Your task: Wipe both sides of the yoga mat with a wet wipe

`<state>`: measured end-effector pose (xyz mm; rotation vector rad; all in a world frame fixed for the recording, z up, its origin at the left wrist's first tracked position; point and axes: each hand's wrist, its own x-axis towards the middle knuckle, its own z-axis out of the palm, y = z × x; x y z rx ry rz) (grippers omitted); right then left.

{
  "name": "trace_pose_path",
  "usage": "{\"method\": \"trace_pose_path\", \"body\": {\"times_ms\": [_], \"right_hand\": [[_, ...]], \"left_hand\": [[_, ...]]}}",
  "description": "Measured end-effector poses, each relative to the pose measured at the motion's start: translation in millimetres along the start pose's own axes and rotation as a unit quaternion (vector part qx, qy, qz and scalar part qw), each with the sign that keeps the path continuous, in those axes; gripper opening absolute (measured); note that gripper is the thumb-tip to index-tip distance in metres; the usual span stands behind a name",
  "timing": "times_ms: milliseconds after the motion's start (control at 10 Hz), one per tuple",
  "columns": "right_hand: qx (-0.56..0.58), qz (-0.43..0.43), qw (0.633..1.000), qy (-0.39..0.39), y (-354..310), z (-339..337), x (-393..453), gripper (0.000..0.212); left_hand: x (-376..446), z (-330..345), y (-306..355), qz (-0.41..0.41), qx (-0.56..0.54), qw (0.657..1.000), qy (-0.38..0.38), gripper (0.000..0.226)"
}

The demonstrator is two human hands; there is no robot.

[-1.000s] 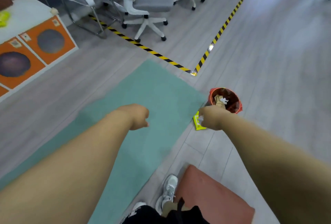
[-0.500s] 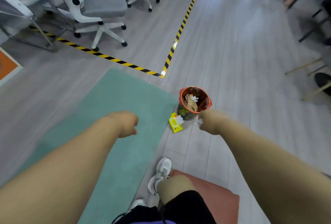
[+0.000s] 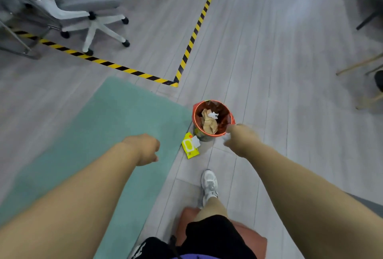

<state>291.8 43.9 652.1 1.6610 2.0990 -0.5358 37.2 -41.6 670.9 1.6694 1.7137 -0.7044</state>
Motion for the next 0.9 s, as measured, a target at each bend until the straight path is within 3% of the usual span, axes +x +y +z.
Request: {"method": "trace_pose_path", "body": {"times_ms": [300,400,600,800,900], "right_hand": [[0.038,-0.03,0.999,-0.022,99.7,-15.5,146.6,0.033],[0.067,-0.053,0.995,-0.054,115.2,-20.9,184.1,0.041],[0.061,-0.082,0.992,-0.072,119.6,-25.6,241.9,0.048],[0.04,-0.07,0.991,-0.107,120.8,-26.7,258.8,0.049],[-0.025,-0.107,0.983,-0.144,117.9,-35.9,254.0,0.031]], "left_hand": [[127.1,-57.2,99.2,-0.05,-0.122,0.991,-0.038,0.042],[149.9,-63.6,112.0,-0.077,-0.161,0.983,-0.044,0.04],[175.5,-72.3,113.5,-0.11,-0.136,0.982,-0.079,0.041],[195.9,-82.4,113.8,-0.103,-0.163,0.979,-0.068,0.041],[194.9,-85.3,108.8,-0.095,-0.175,0.978,-0.061,0.041]]}}
